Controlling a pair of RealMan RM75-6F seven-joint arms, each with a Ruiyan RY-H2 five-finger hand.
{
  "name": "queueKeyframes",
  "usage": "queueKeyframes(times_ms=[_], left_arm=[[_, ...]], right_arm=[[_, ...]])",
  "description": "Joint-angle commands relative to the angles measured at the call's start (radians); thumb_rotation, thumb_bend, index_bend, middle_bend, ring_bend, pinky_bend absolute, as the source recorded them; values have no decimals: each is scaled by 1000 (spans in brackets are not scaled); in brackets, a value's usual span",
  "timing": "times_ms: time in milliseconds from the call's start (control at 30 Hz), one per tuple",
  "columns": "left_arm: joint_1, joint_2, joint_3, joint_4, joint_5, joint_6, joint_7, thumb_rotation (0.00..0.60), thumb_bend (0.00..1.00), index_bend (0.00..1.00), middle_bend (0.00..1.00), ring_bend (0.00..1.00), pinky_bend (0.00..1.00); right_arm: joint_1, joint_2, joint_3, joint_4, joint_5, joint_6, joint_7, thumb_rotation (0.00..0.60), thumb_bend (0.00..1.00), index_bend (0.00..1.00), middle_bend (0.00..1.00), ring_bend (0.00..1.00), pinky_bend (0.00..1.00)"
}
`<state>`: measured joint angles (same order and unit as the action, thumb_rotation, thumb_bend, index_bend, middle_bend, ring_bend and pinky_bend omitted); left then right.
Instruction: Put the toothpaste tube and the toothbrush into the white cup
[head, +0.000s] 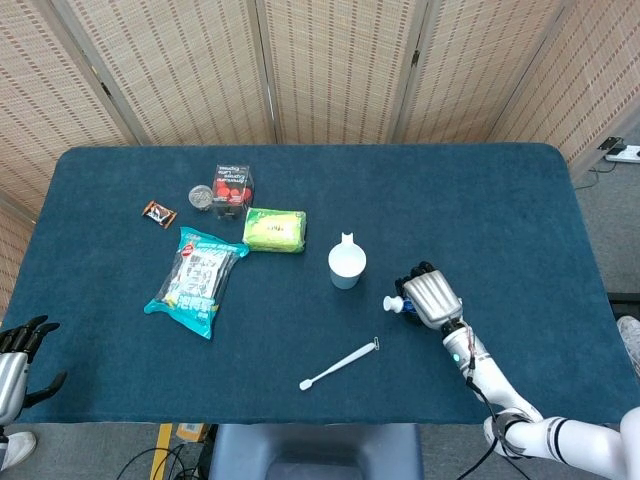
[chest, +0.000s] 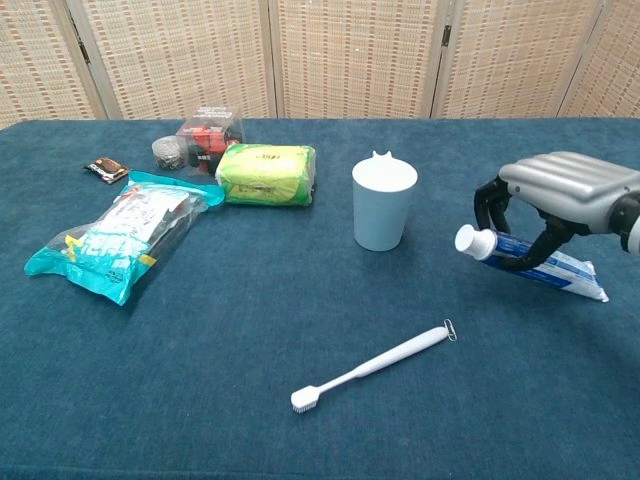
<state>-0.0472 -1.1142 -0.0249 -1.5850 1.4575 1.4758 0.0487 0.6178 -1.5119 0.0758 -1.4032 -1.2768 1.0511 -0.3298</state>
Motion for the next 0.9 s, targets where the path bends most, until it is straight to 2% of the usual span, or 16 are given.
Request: queueKeyframes(times_ms=[33,133,400,700,900], left_arm=[[-1,2,-1,-3,1,1,2,600,314,225,165,191,193],[-3,4,-2,-8,2,0,6,600,314,225,165,191,193],[-5,10,-3,-22,1,-4,14,600,314,225,165,192,193],[-6,13,1,-27,-2,-12,23,600,314,225,165,191,193],[-7,19,0,-36,-3,-12,28,600,314,225,161,192,193]], right_arm=[[-20,38,14,-67,-103,68,155,600,534,643,573,360,260],[-30,28,24,-62,-160,121,269,600,534,643,574,364,260],[-32,-49,46,33,-227,181,531,600,533,644,575,370,272],[-44,-89,41,120,-251,205,729,600,533,644,576,374,273],[-72,-65,18,166,-273,233,819,600,522,644,576,374,273]])
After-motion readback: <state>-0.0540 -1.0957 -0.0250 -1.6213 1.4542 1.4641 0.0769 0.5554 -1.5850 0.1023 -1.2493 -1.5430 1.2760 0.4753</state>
